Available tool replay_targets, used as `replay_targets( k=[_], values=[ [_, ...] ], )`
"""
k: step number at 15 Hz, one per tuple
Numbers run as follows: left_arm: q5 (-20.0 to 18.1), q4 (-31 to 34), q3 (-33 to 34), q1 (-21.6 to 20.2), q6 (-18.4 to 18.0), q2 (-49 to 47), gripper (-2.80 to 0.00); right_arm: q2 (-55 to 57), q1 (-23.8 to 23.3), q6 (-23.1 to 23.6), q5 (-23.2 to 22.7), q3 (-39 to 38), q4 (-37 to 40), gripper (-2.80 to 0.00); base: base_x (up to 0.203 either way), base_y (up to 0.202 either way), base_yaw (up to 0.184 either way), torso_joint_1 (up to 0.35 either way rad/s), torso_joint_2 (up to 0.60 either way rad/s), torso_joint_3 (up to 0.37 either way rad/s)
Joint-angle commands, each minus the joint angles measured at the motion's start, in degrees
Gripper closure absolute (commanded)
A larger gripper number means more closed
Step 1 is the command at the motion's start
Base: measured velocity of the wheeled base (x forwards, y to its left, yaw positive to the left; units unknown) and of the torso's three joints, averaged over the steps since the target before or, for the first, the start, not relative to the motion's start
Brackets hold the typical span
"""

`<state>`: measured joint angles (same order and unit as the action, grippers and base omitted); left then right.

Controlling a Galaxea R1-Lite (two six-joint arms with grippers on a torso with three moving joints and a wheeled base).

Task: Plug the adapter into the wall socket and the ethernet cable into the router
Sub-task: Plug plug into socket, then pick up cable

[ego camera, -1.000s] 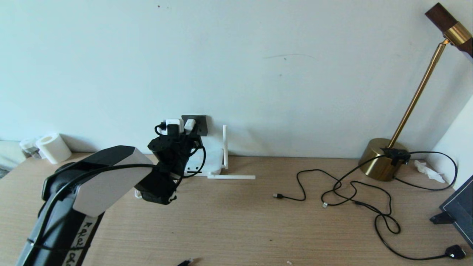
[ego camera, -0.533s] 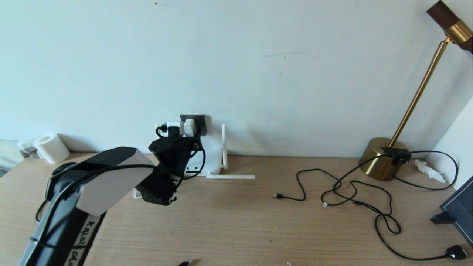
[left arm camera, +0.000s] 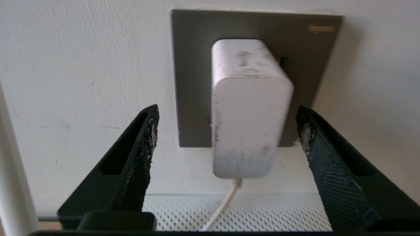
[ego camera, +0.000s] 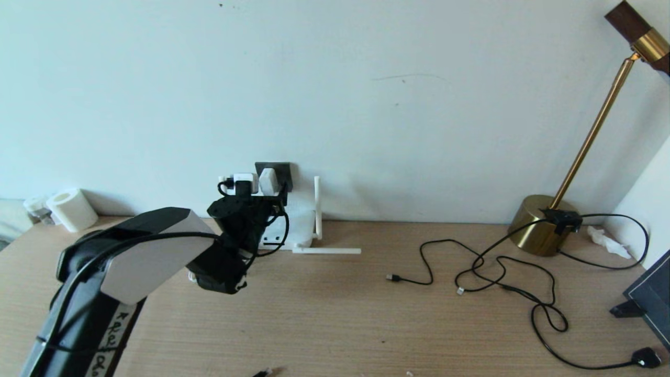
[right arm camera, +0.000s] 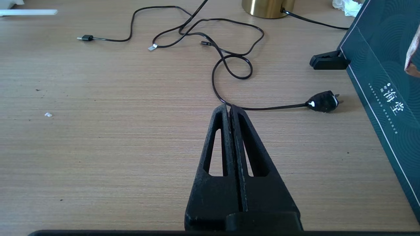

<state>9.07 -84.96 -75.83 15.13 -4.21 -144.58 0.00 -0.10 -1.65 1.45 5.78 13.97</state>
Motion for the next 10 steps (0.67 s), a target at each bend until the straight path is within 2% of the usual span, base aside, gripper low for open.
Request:
replay_targets(
  k=[1, 3, 8, 9, 10],
  values=[
    [-0.28, -0.82, 5.27, 0.31, 0.04, 5.73, -2.8, 0.0, 0.01, -0.02, -0.03, -0.05, 0.09, 0.0, 0.0, 0.0, 0.0, 0.0, 0.0, 0.0],
    [-1.61, -0.88, 12.33, 0.96, 0.01, 11.57, -2.8, 0.0, 0.01, -0.02, -0.04, 0.02, 0.09, 0.0, 0.0, 0.0, 0.0, 0.0, 0.0, 0.0],
    [-5.93, -1.12, 35.58, 2.5, -1.6, 30.52, -2.8, 0.0, 0.01, -0.02, -0.04, 0.02, 0.09, 0.0, 0.0, 0.0, 0.0, 0.0, 0.0, 0.0],
    [-7.19, -1.11, 40.91, 2.61, -2.36, 34.87, 0.0, 0.0, 0.01, -0.02, 0.03, 0.02, 0.09, 0.0, 0.0, 0.0, 0.0, 0.0, 0.0, 0.0],
    [-8.85, -0.99, 45.42, 2.68, -3.37, 39.31, 0.0, 0.0, 0.01, -0.03, 0.04, 0.02, 0.08, 0.0, 0.0, 0.0, 0.0, 0.0, 0.0, 0.0]
  ],
)
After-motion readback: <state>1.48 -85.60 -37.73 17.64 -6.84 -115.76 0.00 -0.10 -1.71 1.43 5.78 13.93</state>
